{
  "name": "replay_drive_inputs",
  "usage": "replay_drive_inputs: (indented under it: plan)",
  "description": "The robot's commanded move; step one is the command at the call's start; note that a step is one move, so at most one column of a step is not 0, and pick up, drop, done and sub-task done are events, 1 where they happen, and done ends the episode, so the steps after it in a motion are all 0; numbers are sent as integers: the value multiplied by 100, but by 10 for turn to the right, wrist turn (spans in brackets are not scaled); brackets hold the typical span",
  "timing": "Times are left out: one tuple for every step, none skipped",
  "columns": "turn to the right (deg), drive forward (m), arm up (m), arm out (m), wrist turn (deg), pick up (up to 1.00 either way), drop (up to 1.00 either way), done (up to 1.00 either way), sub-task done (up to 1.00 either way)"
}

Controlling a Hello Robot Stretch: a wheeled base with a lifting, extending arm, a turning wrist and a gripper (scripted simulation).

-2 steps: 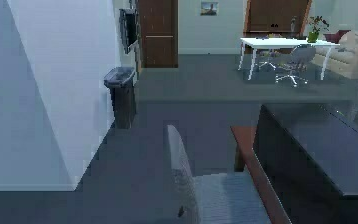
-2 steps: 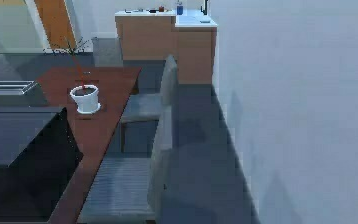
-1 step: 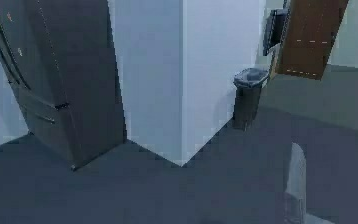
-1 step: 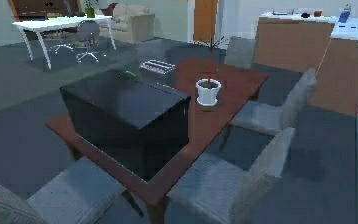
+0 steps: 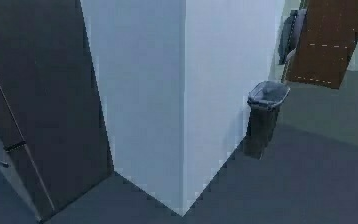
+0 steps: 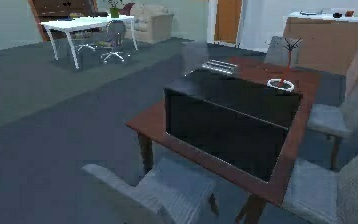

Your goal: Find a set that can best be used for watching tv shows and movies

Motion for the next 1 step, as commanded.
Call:
replay_drive_inputs:
  plan:
    - [270, 0, 0, 0, 0, 0, 0, 0, 0]
